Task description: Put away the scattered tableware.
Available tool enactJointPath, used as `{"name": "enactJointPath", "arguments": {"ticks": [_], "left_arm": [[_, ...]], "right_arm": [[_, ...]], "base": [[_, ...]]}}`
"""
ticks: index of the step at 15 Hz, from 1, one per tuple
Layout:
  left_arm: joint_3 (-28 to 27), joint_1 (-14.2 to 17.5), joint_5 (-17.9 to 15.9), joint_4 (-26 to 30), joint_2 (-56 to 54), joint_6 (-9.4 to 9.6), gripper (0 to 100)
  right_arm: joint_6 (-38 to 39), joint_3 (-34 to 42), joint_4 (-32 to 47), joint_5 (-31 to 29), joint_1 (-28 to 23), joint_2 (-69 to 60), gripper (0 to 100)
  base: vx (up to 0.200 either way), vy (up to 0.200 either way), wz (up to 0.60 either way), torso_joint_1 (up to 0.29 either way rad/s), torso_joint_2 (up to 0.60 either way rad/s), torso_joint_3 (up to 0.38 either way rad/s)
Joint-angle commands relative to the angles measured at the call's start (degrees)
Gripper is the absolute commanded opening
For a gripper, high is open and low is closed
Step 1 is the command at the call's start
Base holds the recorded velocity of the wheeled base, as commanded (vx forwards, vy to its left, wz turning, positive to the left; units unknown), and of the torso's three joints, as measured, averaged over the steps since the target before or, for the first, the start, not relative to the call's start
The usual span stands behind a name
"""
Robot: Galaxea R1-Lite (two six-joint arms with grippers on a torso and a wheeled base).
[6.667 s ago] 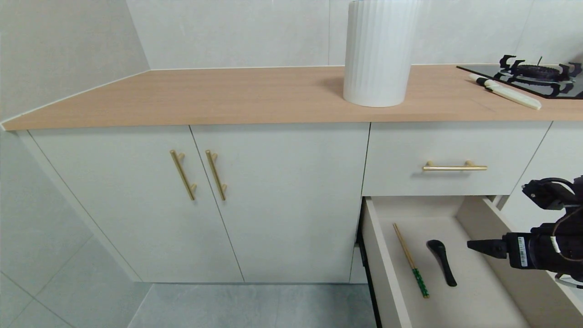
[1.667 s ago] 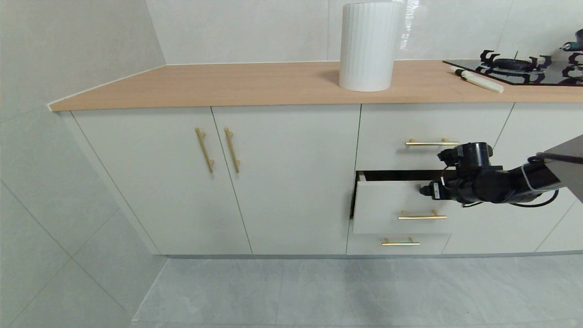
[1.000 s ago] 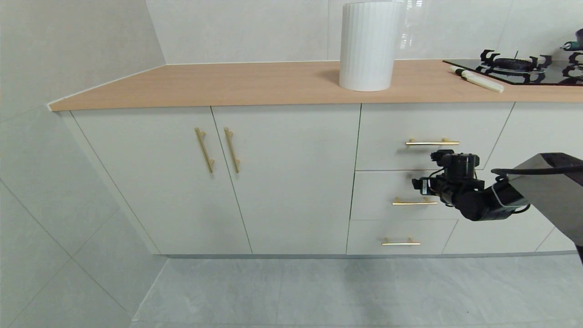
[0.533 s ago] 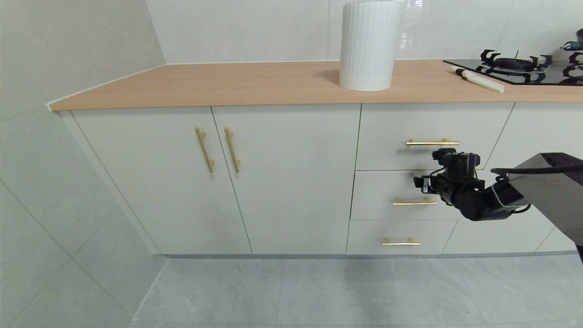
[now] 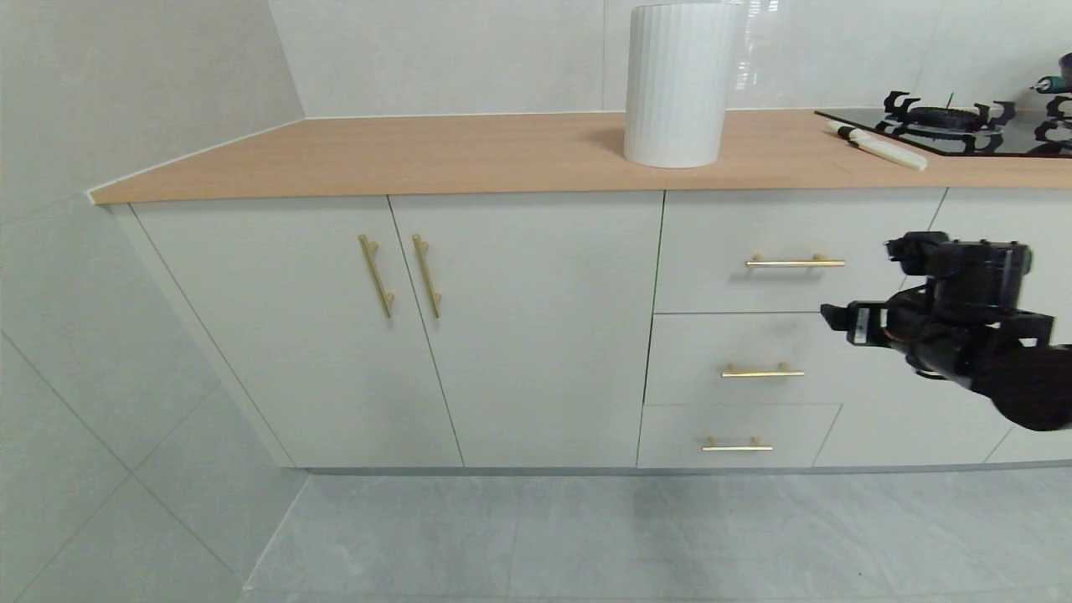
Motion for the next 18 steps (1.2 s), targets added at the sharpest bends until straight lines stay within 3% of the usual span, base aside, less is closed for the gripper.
{"name": "enactJointPath", "arguments": {"ticks": [1,4,6,8,10,12,14,18], "left_arm": [[0.0,0.0,0.0,0.0,0.0,-0.02,100],[0.0,0.0,0.0,0.0,0.0,-0.02,100],[0.0,0.0,0.0,0.0,0.0,-0.02,100],[0.0,0.0,0.0,0.0,0.0,-0.02,100],[0.0,0.0,0.0,0.0,0.0,-0.02,100],[0.0,0.0,0.0,0.0,0.0,-0.02,100],[0.0,0.0,0.0,0.0,0.0,-0.02,100],[0.0,0.0,0.0,0.0,0.0,-0.02,100]], "right_arm": [[-0.1,17.0,-1.3,-0.3,0.0,-26.3,100],[-4.0,34.2,1.8,-2.8,-2.7,-59.4,100],[-8.8,37.3,10.1,-1.8,-5.0,-75.4,100],[-8.5,35.4,25.0,2.3,-4.1,-87.7,100],[-8.4,35.7,34.4,4.0,-3.8,-94.8,100],[-8.3,38.5,37.6,5.8,-3.1,-100.8,100],[-7.7,41.3,37.7,8.2,-2.5,-103.8,100],[2.5,49.2,37.3,14.5,-3.3,-106.6,100]], "base": [[0.0,0.0,0.0,0.0,0.0,0.0],[0.0,0.0,0.0,0.0,0.0,0.0],[0.0,0.0,0.0,0.0,0.0,0.0],[0.0,0.0,0.0,0.0,0.0,0.0],[0.0,0.0,0.0,0.0,0.0,0.0],[0.0,0.0,0.0,0.0,0.0,0.0],[0.0,0.0,0.0,0.0,0.0,0.0],[0.0,0.0,0.0,0.0,0.0,0.0]]}}
